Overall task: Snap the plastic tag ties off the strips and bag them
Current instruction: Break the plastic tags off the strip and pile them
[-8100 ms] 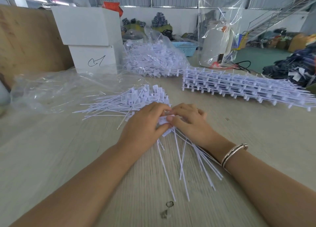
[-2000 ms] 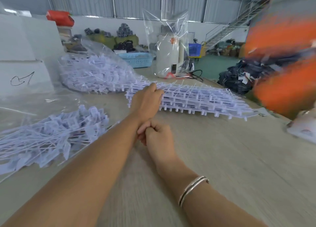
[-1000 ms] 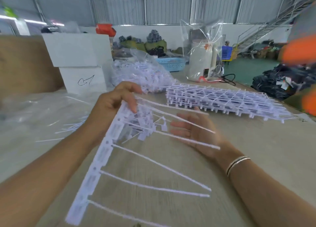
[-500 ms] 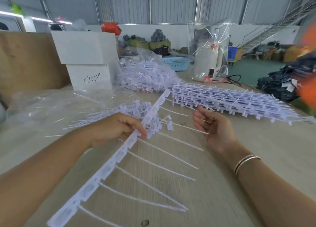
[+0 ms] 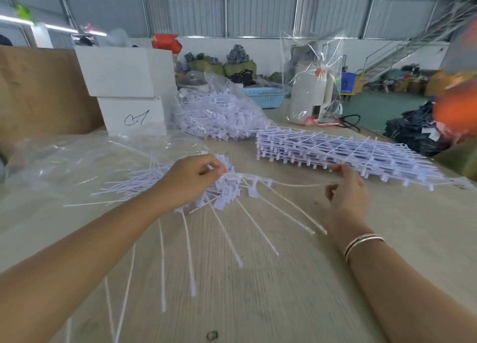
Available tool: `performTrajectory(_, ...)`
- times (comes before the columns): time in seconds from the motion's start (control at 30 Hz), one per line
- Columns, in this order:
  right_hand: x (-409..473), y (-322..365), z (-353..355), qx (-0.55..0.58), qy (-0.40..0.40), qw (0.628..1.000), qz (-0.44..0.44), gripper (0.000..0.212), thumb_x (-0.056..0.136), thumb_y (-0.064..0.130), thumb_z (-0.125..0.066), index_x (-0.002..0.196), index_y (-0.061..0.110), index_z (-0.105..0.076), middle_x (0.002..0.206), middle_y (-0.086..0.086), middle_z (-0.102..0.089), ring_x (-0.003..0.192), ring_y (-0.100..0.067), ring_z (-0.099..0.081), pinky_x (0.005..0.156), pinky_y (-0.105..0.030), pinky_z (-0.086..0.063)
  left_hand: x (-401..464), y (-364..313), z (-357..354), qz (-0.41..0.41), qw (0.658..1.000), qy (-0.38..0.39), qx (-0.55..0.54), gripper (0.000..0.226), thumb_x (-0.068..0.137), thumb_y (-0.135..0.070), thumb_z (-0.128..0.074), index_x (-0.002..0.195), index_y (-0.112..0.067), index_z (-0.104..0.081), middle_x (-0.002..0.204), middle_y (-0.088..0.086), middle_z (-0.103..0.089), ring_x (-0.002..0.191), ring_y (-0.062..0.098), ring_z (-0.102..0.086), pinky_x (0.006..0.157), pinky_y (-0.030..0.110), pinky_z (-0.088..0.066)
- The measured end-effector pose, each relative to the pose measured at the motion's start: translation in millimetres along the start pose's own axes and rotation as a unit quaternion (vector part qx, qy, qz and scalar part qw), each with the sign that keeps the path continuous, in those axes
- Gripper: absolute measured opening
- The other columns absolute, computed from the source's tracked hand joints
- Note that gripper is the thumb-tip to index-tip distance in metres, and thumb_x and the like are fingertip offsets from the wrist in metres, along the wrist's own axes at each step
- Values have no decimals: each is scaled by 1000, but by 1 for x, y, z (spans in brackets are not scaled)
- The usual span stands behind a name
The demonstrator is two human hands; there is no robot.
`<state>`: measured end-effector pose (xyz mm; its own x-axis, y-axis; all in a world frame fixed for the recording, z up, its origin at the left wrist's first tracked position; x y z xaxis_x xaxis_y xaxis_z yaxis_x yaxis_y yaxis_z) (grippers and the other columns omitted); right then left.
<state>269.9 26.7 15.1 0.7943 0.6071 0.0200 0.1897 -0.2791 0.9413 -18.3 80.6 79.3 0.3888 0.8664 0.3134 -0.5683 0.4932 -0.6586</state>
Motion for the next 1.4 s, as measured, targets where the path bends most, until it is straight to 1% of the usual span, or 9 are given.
performTrajectory(0.1,1,14,8,1,-61,994,89,28,89,27,-44,72,34,-65,104,0,-50,70,-9,-53,69,-27,-44,-14,2,-8,-53,998,4,34,15,92,-29,-56,82,-36,-63,55,-7,-58,45,7,-46,53,22,-38)
performTrajectory(0.23,6,17,13,83,-24,996,36,28,90,24,-44,71,26,-65,77,7,-60,60,-7,-49,61,-24,-37,-28,17,-13,-88,992,18,93,14,93,-29,-52,94,-39,-63,49,-13,-48,45,6,-43,49,17,-28)
performTrajectory(0.33,2,11,-3,149,124,978,-74,27,94,28,-43,79,18,-64,74,3,-58,59,-11,-48,58,-25,-33,-35,32,-9,-79,994,10,81,19,94,-26,-53,100,-38,-66,54,-20,-55,49,1,-48,51,13,-32)
performTrajectory(0.43,-12,1,-26,27,270,958,-97,24,96,22,-41,87,13,-62,80,-2,-56,60,-12,-49,58,-23,-35,-37,41,1,-69,994,-21,78,18,94,-25,-54,97,-39,-66,51,-18,-53,48,3,-48,50,15,-31)
performTrajectory(0.63,-52,-15,-48,-117,553,821,-83,37,80,25,-58,117,25,-60,118,5,-62,96,-11,-62,90,-27,-44,-45,51,16,-60,994,-79,50,32,90,-14,-59,75,-42,-57,59,-3,-61,50,9,-48,55,28,-35)
performTrajectory(0.83,-79,-19,-58,-365,536,754,108,28,91,42,-53,118,45,-51,120,18,-55,104,2,-54,88,-14,-40,-46,29,-1,-109,989,-30,95,23,93,-22,-53,80,-41,-56,53,-6,-55,45,8,-44,48,20,-30)
performTrajectory(1.0,-87,-7,-60,-272,503,815,95,15,94,17,-53,94,24,-66,58,-1,-51,49,-7,-45,48,-16,-37,-52,6,-10,-123,956,-66,259,20,92,-38,-47,106,-27,-57,97,-14,-60,69,7,-56,59,26,-41)
performTrajectory(1.27,-106,-11,-68,-220,519,824,61,14,91,4,-56,97,16,-57,64,-7,-48,50,-7,-43,51,-16,-37,-54,-21,-52,-118,950,-72,279,26,84,-34,-55,103,-21,-43,94,-7,-60,80,18,-59,59,28,-29)
performTrajectory(1.4,-103,-12,-69,-248,525,811,68,8,91,14,-59,88,22,-60,55,14,-51,47,4,-44,51,-11,-35,-57,-20,-43,-154,942,-101,282,17,78,-25,-68,86,-17,-55,78,-3,-62,66,20,-60,51,27,-35)
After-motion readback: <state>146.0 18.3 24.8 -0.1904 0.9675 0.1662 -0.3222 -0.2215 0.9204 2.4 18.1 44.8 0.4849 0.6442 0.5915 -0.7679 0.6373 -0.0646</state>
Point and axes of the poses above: each hand's wrist, its own x-axis towards the middle knuckle, its own z-axis out of the back of the hand, y = z × x, the point moved 5 cm from there along x, towards the middle knuckle
